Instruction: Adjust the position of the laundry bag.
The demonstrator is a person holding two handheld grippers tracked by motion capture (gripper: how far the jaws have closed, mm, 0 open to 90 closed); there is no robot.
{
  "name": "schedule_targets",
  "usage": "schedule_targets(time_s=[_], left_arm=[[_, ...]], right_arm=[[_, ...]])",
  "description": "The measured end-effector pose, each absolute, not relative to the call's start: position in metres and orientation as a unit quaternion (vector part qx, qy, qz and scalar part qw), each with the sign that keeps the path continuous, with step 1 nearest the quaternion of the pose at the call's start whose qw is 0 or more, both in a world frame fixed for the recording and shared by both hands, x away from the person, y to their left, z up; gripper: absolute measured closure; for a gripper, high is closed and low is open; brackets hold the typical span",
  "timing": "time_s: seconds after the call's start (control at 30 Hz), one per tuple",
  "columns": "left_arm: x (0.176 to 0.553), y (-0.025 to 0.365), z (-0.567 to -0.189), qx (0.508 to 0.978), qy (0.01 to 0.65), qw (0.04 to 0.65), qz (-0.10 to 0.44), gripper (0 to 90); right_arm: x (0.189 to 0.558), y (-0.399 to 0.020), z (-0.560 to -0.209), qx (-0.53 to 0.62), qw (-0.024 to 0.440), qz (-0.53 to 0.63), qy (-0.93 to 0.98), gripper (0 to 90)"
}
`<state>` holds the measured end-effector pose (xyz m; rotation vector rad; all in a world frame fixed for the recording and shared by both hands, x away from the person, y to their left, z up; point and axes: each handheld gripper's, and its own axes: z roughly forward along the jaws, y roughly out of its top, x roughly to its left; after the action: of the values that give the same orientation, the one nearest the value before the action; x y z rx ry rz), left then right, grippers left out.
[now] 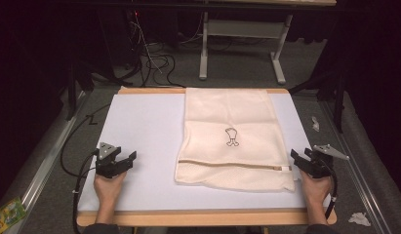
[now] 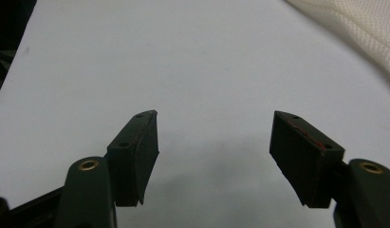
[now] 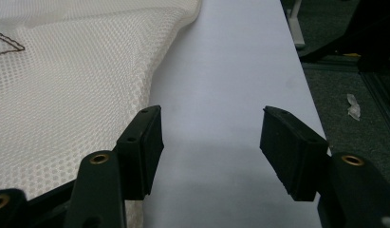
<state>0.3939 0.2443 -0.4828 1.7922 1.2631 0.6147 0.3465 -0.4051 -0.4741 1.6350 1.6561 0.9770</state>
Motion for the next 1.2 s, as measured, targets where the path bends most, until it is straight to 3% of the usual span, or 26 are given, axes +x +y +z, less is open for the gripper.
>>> schedule_targets(time_s=[1.2], left_arm=[[0.398,0.206,-0.464,0.738,0.479,0.435,0.192,30.6]], right_arm=[[0.336,-0.402,-0.465,0.604,0.278,0.404,0.629,40.3]])
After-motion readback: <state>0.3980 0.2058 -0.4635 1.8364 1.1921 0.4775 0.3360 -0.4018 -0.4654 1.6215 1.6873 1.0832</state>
